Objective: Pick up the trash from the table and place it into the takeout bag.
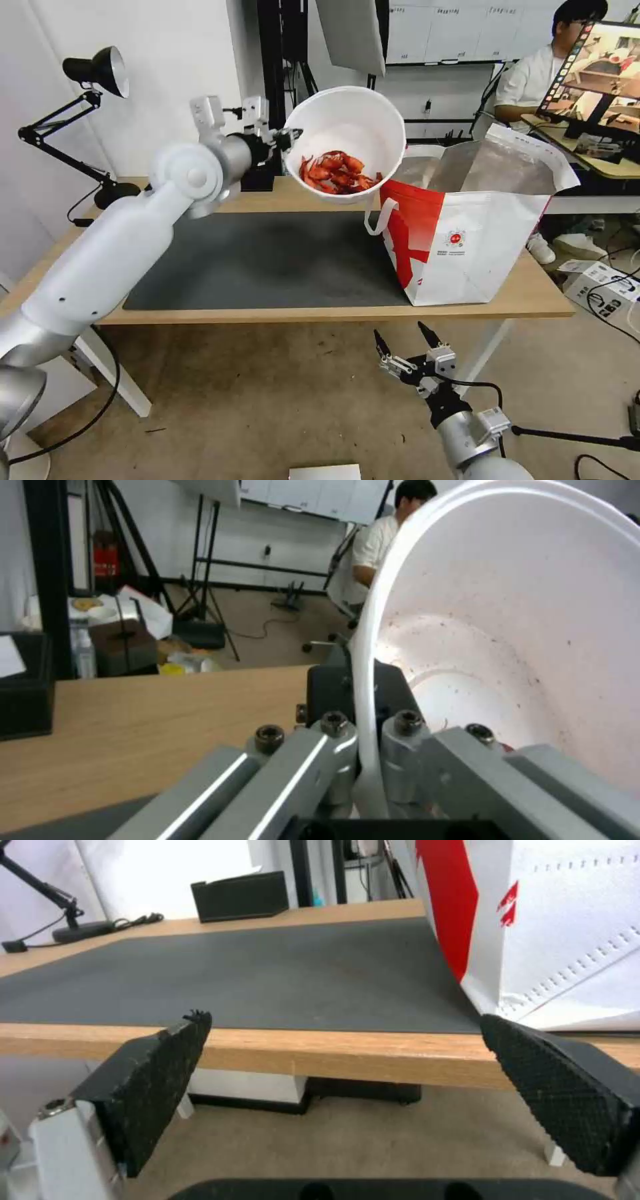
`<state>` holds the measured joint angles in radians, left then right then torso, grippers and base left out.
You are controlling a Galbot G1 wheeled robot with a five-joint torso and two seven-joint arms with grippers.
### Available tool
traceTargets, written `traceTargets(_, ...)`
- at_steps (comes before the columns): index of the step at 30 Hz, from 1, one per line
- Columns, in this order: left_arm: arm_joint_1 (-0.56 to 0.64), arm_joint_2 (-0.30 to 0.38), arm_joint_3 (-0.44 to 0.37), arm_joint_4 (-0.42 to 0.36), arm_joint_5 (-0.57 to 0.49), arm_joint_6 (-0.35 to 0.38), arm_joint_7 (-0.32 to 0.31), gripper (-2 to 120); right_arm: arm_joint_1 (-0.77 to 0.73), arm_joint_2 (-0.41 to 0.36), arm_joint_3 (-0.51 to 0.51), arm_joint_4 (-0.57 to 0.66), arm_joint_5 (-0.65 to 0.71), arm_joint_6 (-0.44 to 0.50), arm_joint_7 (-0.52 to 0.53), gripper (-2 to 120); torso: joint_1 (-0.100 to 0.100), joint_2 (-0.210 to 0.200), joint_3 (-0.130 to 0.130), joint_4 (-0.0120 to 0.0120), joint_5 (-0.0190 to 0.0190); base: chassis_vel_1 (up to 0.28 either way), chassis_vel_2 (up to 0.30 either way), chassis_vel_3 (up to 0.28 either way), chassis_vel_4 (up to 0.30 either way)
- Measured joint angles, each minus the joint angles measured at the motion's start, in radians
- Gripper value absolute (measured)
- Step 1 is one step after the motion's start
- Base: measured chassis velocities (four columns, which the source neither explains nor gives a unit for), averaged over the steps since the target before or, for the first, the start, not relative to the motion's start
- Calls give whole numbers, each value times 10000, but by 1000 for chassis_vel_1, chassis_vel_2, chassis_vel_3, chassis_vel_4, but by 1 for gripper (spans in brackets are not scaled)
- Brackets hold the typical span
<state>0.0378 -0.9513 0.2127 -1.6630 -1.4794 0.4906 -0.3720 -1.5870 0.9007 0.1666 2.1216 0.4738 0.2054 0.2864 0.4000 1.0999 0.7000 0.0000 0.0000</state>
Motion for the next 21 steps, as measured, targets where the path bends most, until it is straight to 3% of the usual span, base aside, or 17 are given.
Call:
traceTargets(7, -539, -950, 317, 482, 7, 119, -171, 0, 0, 0, 0, 0, 0, 0, 0, 100, 0, 0, 0, 3, 0, 0, 0, 0, 0)
traceTargets(14, -1377, -3093, 668, 2061, 322, 150, -192, 0, 1, 0, 0, 0, 0, 0, 0, 100, 0, 0, 0, -3, 5, 0, 0, 0, 0)
traceTargets(19, -1540, -3921, 765, 2704, 669, 141, -187, 0, 1, 0, 0, 0, 0, 0, -1, 100, 0, 1, 0, -3, 4, 0, 0, 0, 0)
traceTargets(21, -1562, -4611, 926, 3277, 1362, -154, -196, 0, 0, 0, 0, 0, 0, 0, 0, 100, -1, 1, 1, 0, 2, 0, 0, 0, 0)
